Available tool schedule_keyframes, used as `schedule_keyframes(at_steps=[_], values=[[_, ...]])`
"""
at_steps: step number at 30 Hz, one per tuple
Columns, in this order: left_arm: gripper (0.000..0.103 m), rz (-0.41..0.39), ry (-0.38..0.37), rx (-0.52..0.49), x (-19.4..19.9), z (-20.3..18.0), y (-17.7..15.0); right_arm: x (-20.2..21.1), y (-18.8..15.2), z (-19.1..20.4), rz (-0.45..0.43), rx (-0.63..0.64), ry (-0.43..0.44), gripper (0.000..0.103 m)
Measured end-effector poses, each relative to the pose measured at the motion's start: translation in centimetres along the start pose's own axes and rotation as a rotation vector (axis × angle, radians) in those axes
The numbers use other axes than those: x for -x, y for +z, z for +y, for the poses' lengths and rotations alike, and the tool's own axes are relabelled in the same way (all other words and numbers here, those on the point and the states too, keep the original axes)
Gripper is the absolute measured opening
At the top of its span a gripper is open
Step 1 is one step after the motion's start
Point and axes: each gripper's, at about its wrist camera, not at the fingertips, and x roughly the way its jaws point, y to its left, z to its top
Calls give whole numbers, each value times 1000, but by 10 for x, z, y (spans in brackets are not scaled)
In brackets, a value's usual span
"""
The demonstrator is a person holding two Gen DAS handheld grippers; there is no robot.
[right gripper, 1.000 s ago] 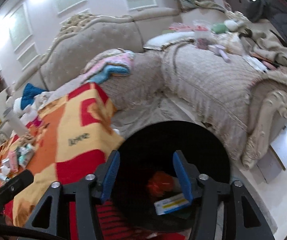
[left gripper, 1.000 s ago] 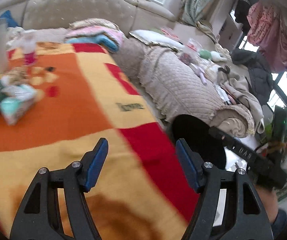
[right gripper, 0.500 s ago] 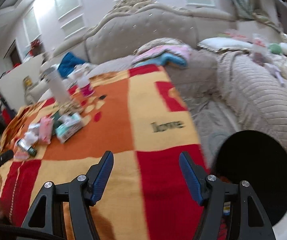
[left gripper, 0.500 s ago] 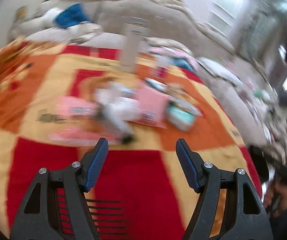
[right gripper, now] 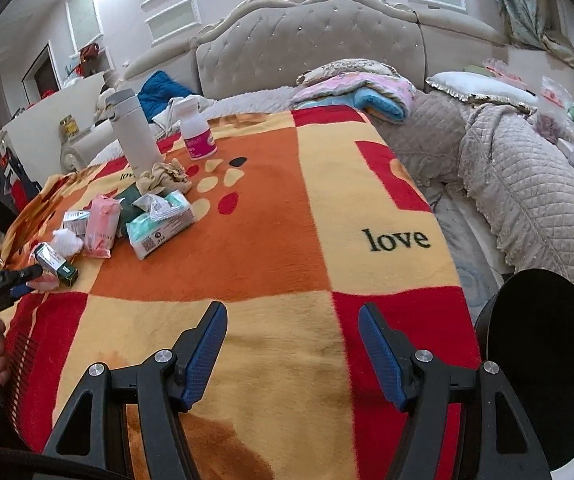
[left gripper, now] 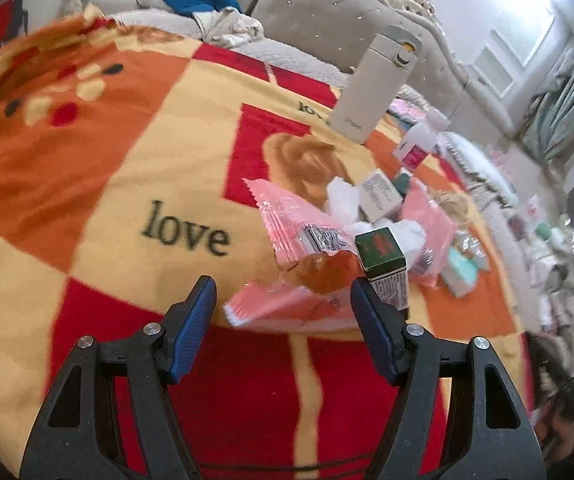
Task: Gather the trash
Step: 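Grasp the pink snack packet with the right tool while the left tool grasps another pink packet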
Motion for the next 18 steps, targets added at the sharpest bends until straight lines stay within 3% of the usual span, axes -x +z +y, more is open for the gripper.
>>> schedule_keyframes(at_steps=[1, 2, 3, 4, 5, 6, 9, 12, 14, 18], values=[[57, -2, -5, -1, -1, -2, 0, 0, 0, 1, -3, 6, 1, 66], [36, -1, -5, -14, -2, -5, 0, 0, 0, 2, -5, 10, 2, 66], [26, 6, -10, -24, -4, -8, 0, 1, 1, 4, -10, 17, 1, 66], [26, 17, -22, -38, -5, -12, -2, 1, 1, 6, -12, 22, 1, 66], [20, 17, -35, -61, -6, -17, -5, 0, 1, 8, -11, 28, 3, 66], [3, 25, -44, -79, -6, -22, -7, -1, 1, 9, -8, 32, 0, 66], [3, 53, -136, -144, 0, -43, -19, -4, 1, 13, -3, 46, -4, 66], [3, 3, -238, -238, 27, -66, -28, -4, 0, 16, -5, 54, -2, 66], [3, -33, -240, -253, 39, -69, -32, -5, 0, 18, 1, 66, -6, 66], [3, -29, -202, -195, 37, -56, -28, -7, 0, 22, -2, 81, -4, 66]])
